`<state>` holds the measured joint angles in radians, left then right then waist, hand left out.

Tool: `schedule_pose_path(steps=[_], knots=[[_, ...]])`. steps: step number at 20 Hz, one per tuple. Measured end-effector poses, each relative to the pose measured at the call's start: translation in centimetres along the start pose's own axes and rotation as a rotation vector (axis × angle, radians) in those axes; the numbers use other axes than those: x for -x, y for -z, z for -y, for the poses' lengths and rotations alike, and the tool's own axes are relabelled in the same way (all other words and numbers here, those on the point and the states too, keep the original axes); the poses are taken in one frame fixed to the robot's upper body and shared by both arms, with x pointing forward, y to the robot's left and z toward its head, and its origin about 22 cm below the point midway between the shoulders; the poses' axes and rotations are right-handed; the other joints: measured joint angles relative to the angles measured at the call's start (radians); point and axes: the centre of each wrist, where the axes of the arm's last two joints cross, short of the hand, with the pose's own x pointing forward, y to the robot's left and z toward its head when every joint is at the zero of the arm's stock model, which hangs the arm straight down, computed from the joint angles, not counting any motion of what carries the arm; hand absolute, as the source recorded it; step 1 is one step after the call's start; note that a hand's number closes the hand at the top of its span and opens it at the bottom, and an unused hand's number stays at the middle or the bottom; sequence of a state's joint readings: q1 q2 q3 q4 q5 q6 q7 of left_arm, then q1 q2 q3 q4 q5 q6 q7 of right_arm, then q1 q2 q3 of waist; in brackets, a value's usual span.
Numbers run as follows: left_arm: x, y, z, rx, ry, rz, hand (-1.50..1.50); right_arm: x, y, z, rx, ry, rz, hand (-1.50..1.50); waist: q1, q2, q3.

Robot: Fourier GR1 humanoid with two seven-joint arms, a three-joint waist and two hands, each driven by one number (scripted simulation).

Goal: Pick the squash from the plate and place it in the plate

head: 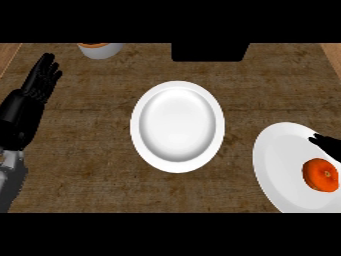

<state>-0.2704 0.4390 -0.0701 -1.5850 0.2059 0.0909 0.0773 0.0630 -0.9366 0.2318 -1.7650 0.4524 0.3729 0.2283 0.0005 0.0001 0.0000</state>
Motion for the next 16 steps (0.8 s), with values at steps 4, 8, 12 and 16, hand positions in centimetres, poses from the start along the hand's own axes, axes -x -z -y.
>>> schedule_pose_path(steps=[4,8,12,16], knots=[[0.0,0.2,0.2,0.001,0.001,-0.001,0.00,0.5,1.6,-1.3,-0.023,-0.018,-0.052,-1.50,0.001,0.000,0.000],[-0.7,0.0,0.4,0.001,-0.001,0.000,0.00,0.7,3.4,-2.5,-0.042,-0.019,-0.068,-1.50,0.003,0.000,0.000],[-0.3,-0.1,-0.1,0.001,0.004,0.004,0.00,1.2,4.5,-3.8,-0.069,-0.020,-0.067,-1.50,0.001,0.000,0.000],[-0.6,-0.5,0.0,0.002,0.002,0.007,0.00,2.4,5.5,-5.1,-0.102,-0.019,-0.067,-1.50,0.002,0.000,0.000]])
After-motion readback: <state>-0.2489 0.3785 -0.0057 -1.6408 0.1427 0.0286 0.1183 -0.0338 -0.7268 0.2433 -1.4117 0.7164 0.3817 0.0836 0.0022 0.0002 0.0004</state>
